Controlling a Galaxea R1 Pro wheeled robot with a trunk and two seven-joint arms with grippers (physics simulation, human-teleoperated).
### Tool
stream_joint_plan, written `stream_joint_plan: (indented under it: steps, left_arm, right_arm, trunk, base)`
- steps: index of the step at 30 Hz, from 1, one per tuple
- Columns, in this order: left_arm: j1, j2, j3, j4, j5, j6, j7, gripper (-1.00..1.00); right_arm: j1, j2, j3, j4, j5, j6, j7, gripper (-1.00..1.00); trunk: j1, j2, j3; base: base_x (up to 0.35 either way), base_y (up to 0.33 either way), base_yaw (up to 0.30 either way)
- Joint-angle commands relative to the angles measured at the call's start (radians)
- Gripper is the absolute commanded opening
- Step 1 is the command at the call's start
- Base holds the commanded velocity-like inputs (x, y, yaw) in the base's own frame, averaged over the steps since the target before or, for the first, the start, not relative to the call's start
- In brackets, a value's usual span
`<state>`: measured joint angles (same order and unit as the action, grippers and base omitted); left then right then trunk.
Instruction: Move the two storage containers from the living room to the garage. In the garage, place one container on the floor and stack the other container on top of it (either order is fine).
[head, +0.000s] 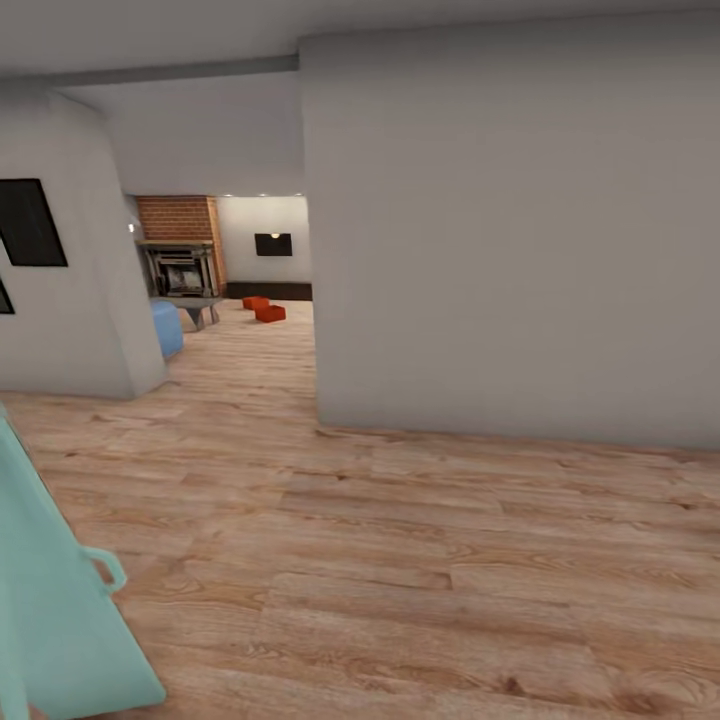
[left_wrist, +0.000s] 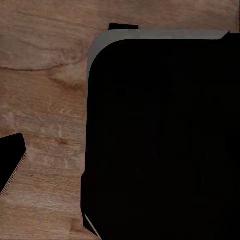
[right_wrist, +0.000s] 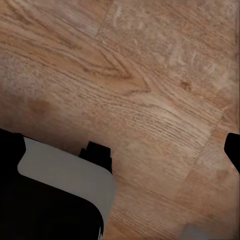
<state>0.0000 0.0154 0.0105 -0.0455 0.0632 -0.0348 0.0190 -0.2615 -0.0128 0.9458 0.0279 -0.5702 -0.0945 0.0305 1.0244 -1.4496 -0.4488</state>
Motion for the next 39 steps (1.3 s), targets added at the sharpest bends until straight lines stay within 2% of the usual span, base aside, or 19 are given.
stream_joint_plan:
  steps: [1, 39]
  left_arm:
    - [0.000, 0.000, 0.000, -0.001, 0.007, -0.002, 0.001, 1.00]
    - [0.000, 0.000, 0.000, -0.001, 0.007, -0.002, 0.001, 1.00]
  right_arm:
    - [-0.001, 0.001, 0.008, 0.003, -0.010, -0.005, 0.003, 1.00]
    - [-0.001, 0.001, 0.008, 0.003, -0.010, -0.005, 0.003, 1.00]
  trunk:
    - [0.001, 0.000, -0.001]
    - [0.001, 0.000, -0.001]
  base:
    - [0.324, 0.000, 0.000]
    - [0.324, 0.000, 0.000]
